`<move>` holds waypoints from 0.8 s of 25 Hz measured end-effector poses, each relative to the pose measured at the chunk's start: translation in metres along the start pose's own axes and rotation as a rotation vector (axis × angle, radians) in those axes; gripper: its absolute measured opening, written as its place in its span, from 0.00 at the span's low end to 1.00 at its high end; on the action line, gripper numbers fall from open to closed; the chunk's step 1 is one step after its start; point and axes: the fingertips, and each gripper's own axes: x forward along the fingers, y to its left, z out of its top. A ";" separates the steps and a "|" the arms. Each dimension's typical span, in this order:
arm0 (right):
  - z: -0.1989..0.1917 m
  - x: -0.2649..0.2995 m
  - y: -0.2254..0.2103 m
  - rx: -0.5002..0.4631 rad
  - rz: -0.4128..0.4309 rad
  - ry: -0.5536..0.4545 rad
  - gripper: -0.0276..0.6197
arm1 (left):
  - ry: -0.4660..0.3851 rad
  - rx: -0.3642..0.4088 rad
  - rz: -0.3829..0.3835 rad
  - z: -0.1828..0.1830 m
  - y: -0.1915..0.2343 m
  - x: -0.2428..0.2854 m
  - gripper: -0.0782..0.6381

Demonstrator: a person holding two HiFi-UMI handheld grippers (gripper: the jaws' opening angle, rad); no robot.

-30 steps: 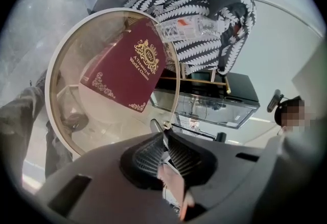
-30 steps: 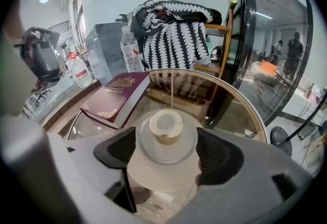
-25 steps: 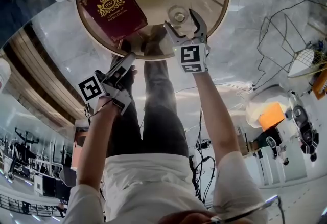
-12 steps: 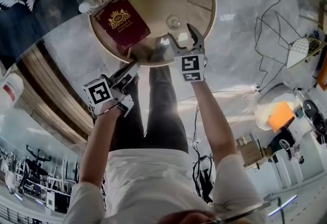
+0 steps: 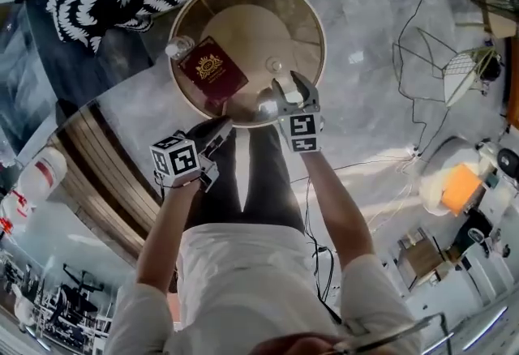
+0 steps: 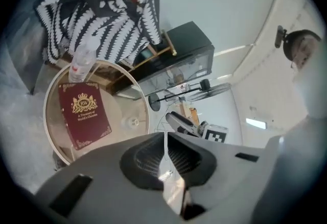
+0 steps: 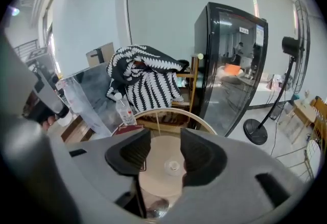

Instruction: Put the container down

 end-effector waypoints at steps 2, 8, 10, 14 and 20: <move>0.018 -0.013 0.005 0.002 -0.001 -0.016 0.30 | 0.010 0.045 -0.002 0.009 -0.015 -0.008 0.14; 0.070 -0.068 0.008 -0.014 -0.039 -0.076 0.20 | -0.067 0.213 0.006 0.044 -0.071 -0.037 0.14; 0.084 -0.087 0.009 -0.017 -0.045 -0.094 0.17 | -0.100 0.270 0.002 0.053 -0.091 -0.048 0.14; 0.106 -0.126 0.007 -0.044 -0.065 -0.121 0.09 | -0.137 0.324 -0.012 0.063 -0.124 -0.064 0.14; 0.128 -0.182 -0.002 -0.028 -0.079 -0.159 0.04 | -0.186 0.392 0.001 0.066 -0.161 -0.086 0.14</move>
